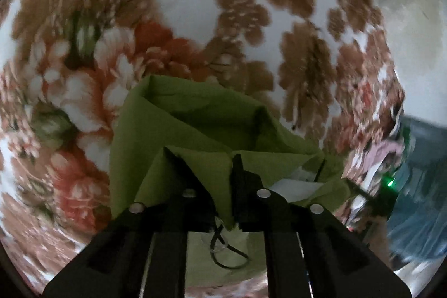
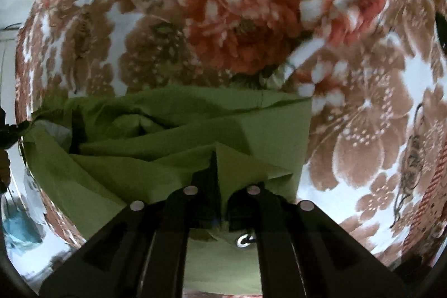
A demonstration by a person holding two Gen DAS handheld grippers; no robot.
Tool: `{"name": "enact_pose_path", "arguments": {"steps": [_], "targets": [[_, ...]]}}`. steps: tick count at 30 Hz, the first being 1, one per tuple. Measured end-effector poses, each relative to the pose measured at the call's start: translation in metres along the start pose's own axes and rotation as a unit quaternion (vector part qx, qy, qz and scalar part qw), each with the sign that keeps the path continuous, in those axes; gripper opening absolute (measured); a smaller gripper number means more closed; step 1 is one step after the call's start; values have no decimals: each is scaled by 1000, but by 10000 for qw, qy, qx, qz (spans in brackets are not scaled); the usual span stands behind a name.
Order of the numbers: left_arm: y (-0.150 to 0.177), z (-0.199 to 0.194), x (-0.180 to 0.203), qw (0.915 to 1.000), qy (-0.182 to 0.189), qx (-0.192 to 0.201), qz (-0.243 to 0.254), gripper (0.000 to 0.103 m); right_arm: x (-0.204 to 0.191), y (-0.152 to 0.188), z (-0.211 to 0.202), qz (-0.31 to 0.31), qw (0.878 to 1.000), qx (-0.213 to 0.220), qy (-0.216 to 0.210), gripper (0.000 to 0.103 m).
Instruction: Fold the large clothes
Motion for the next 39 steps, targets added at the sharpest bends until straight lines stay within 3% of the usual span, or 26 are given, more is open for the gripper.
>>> {"name": "enact_pose_path", "arguments": {"steps": [1, 2, 4, 7, 9, 11, 14, 17, 20, 22, 25, 27, 29, 32, 39], "targets": [[-2, 2, -3, 9999, 11, -15, -103, 19, 2, -1, 5, 19, 10000, -83, 4, 9], [-3, 3, -5, 9998, 75, -2, -182, 38, 4, -2, 5, 31, 9999, -100, -48, 12], [-5, -1, -6, 9993, 268, 45, -256, 64, 5, -3, 1, 112, 9997, -82, -224, 23], [-4, -15, -7, 9985, 466, 153, -257, 67, 4, -2, -11, 218, 9981, -102, -562, 43], [-3, -26, -9, 9981, 485, 269, -256, 68, 2, -2, -21, 165, 9971, -136, -736, 63], [1, -34, -9, 9988, 261, 404, -87, 68, -4, -2, -31, 110, 9960, -129, -882, 86], [11, -44, -3, 9944, -409, 772, 601, 70, -16, -7, -60, -134, 9959, 152, -884, 96], [27, -49, 2, 9774, -1092, 1248, 1310, 74, -17, -14, -84, -200, 9947, 512, -863, 98], [40, -48, 5, 9511, -1733, 1750, 1862, 79, -13, -16, -107, -294, 9919, 1001, -719, 98], [45, -43, 5, 9272, -2157, 2123, 2205, 81, -7, -12, -109, -436, 9907, 1224, -406, 98], [43, -36, -2, 9099, -2457, 2445, 2280, 82, 6, 2, -91, -812, 9849, 1477, 398, 98], [41, -32, -8, 9069, -2510, 2563, 2212, 82, 20, 14, -80, -1127, 9756, 1620, 964, 98], [42, -25, -11, 9086, -2426, 2613, 2174, 82, 33, 31, -69, -1450, 9640, 1833, 1268, 98], [46, -14, -12, 9124, -2224, 2645, 2194, 82, 47, 49, -49, -1614, 9604, 1893, 1254, 98], [54, 2, -2, 9066, -2015, 2715, 2527, 82, 41, 50, -16, -1991, 9526, 1962, 1200, 98]]}}
Point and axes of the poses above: each gripper's, at about its wrist camera, not at the fingertips, and z roughly the way its jaws point, x to its right, y to its underside, the point moved 4 cm from there along z, roughly the way its jaws point, and after that the axes turned 12 degrees about -y, right-handed, at the moved point
